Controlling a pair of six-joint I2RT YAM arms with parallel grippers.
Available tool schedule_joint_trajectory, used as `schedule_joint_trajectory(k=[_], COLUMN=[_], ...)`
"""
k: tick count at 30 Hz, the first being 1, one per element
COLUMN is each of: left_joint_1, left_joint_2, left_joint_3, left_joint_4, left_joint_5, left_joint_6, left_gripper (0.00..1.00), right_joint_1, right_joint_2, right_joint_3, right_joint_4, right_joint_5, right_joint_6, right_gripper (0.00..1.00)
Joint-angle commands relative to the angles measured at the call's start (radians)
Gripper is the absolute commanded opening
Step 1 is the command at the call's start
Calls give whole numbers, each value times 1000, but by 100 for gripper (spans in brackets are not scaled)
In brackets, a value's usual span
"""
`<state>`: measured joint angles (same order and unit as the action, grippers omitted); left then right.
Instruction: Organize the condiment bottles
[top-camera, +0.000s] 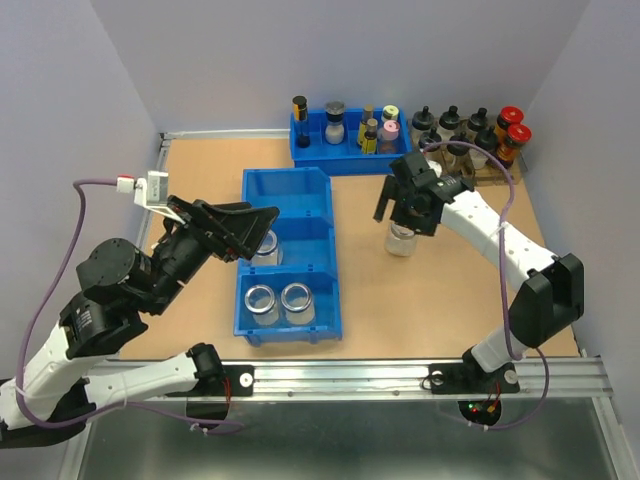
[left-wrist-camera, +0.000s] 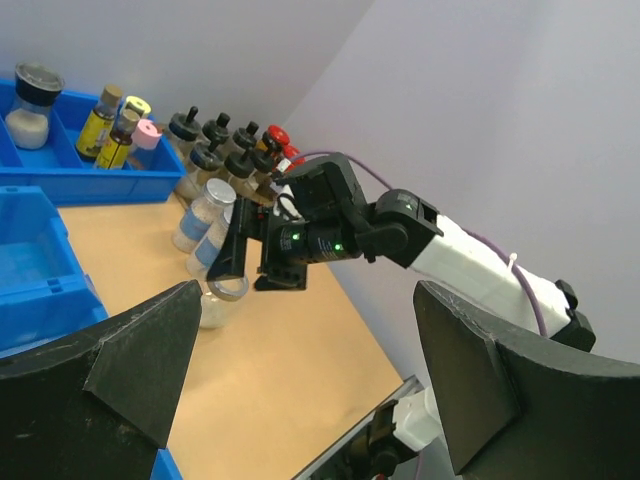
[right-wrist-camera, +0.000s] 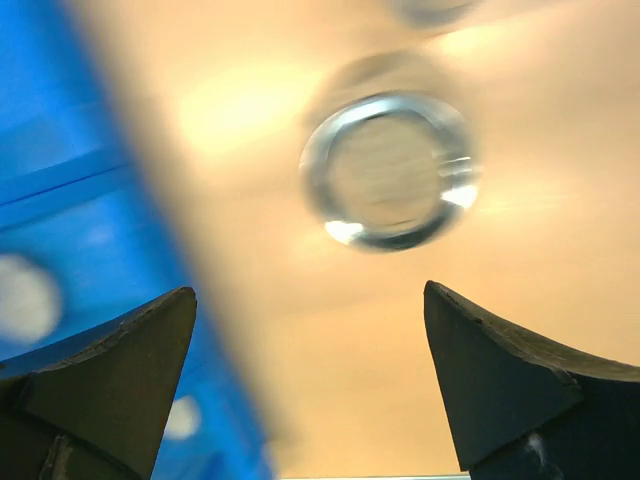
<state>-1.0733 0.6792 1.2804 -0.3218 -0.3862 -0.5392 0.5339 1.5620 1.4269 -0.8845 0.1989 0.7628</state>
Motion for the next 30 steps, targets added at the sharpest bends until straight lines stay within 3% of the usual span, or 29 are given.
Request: schedule_joint_trajectory(k=[1,5,14,25,30], left_joint_1=[1,1,1,1,1], left_joint_2=[25,37,2,-9,-6], left_joint_3=[25,23,2,-10,-16], left_joint_4=[46,52,52,53,63], left_joint_5=[27,33,24,26,26], left_joint_6=[1,-7,-36,-45,-36], left_gripper=[99,99,98,98,98], right_joint_1=[-57,-123,-172,-173,-173], right_joint_2=[-46,-1,96,80,101], right_joint_3=[-26,-7,59,129,121], right_joint_4=[-51,-51,-38,-21,-22], right_joint_5=[105,74,-1,-101,-67], right_joint_6=[-215,-330,-411,-416,-392], right_gripper=[100,100,100,99,99])
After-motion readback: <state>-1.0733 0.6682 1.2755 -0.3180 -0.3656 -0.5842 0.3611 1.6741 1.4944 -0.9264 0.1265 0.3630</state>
